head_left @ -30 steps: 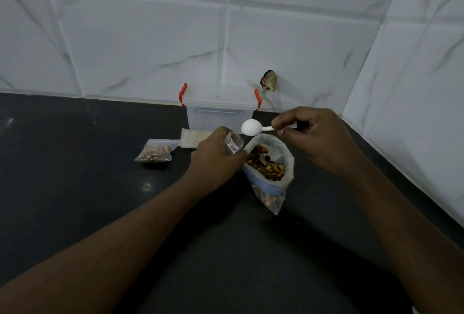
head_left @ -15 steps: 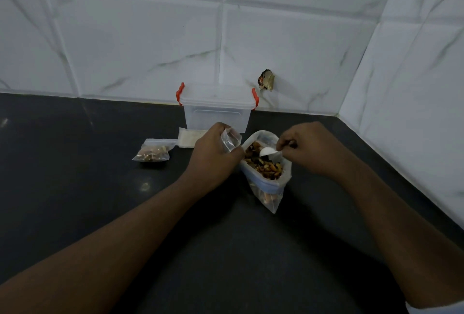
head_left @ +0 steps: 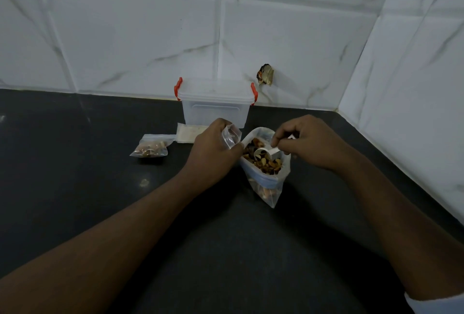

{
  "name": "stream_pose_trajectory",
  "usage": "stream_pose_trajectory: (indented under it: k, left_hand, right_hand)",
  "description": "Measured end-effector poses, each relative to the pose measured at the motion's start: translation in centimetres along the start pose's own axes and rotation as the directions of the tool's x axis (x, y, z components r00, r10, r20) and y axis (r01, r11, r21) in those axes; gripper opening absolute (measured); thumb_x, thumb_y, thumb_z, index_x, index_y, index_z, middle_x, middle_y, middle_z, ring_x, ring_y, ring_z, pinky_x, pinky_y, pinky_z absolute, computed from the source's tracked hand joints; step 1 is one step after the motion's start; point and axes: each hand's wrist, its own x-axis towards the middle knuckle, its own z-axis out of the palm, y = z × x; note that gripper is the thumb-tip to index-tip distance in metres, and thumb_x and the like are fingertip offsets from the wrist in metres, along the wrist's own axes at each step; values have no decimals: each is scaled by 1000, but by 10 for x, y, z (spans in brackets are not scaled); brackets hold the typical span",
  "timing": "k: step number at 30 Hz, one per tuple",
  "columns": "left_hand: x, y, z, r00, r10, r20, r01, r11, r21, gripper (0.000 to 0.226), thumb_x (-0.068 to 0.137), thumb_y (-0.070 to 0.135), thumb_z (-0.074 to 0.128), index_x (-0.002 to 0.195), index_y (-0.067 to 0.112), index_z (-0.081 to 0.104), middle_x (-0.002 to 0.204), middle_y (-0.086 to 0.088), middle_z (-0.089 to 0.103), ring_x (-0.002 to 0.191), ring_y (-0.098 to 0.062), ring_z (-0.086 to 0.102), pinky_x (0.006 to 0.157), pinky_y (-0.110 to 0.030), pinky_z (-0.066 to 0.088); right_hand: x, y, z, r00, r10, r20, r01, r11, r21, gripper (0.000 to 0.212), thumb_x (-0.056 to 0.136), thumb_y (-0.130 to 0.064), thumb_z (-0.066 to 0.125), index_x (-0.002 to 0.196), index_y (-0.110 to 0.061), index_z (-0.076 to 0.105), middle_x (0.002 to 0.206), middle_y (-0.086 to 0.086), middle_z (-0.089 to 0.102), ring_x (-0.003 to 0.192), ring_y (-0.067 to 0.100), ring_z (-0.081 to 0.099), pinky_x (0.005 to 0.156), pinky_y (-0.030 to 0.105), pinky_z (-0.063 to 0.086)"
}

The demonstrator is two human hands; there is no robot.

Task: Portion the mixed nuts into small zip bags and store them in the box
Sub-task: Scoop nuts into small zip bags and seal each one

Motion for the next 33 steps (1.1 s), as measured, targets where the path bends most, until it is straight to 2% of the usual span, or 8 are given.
stream_pose_trajectory:
  k: [5, 9, 12, 19, 22, 25, 29, 33]
  left_hand:
    - [0, 0, 0, 1000, -11, 6, 11, 1000, -10, 40, 93, 27, 72, 129, 21, 55, 119, 7, 61, 104, -7, 58, 71, -11, 41]
    - [0, 1, 0, 1000, -17, 27, 17, 1000, -3, 42, 93, 30, 72, 130, 23, 53, 118, 11, 59, 94, -2, 57, 65, -9, 40]
    - [-1, 1, 0, 999, -9, 32, 9, 1000, -6, 41, 92, 33, 72, 128, 25, 54, 115, 12, 60, 94, 0, 58, 64, -9, 41]
    - [-1, 0, -1, 999, -1, 42, 1, 1000, -11, 36, 92, 33, 74, 121, 27, 54, 110, 15, 60, 94, 3, 57, 70, -12, 42]
    - [-1, -2, -1, 999, 10, 42, -9, 1000, -22, 39, 90, 32, 74, 124, 24, 55, 111, 14, 62, 96, 2, 59, 75, -17, 47]
    - [-1, -3, 0, 999, 17, 34, -17, 1000, -22, 39, 89, 32, 76, 122, 24, 57, 110, 12, 64, 97, -1, 61, 77, -20, 49]
    - [0, -4, 0, 1000, 13, 27, -12, 999, -34, 37, 89, 31, 77, 119, 25, 56, 105, 12, 64, 94, -3, 61, 75, -20, 49]
    - [-1, -5, 1, 1000, 18, 5, -18, 1000, -21, 43, 87, 32, 79, 121, 26, 55, 109, 13, 61, 95, -6, 60, 73, -18, 47]
  right_hand:
    - [5, 13, 10, 955, 294, -37, -251, 869, 426, 13, 93, -6, 66, 88, -8, 77, 69, 1, 71, 63, 11, 62, 53, 23, 49]
    - [7, 22, 8, 909, 415, -28, -338, 777, 531, 14, 93, -1, 63, 90, -4, 76, 71, 7, 69, 57, 9, 57, 49, 21, 44]
    - [8, 21, 5, 909, 417, -27, -318, 732, 602, 14, 94, -1, 62, 93, -2, 75, 71, 6, 69, 56, 8, 56, 48, 21, 41]
    - [5, -4, 9, 964, 265, 30, -158, 479, 864, 14, 94, 6, 59, 98, 0, 71, 75, 5, 65, 59, 8, 50, 48, 19, 36]
    - [2, -14, 16, 987, 160, 7, -92, 536, 839, 15, 94, 5, 61, 99, -2, 74, 95, 22, 64, 62, 9, 52, 52, 20, 40]
    - [-1, -17, 20, 998, 57, -42, -8, 682, 731, 16, 95, 5, 63, 99, -4, 75, 100, 32, 67, 66, 14, 57, 57, 22, 47]
    - [-2, -16, 20, 988, -92, -126, 144, 851, 504, 20, 93, 4, 67, 104, -11, 77, 101, 11, 77, 79, 25, 69, 75, 33, 60]
    - [1, -11, 20, 974, -168, -154, 214, 906, 365, 31, 90, 7, 68, 106, -18, 78, 106, -1, 78, 102, 21, 73, 93, 49, 60]
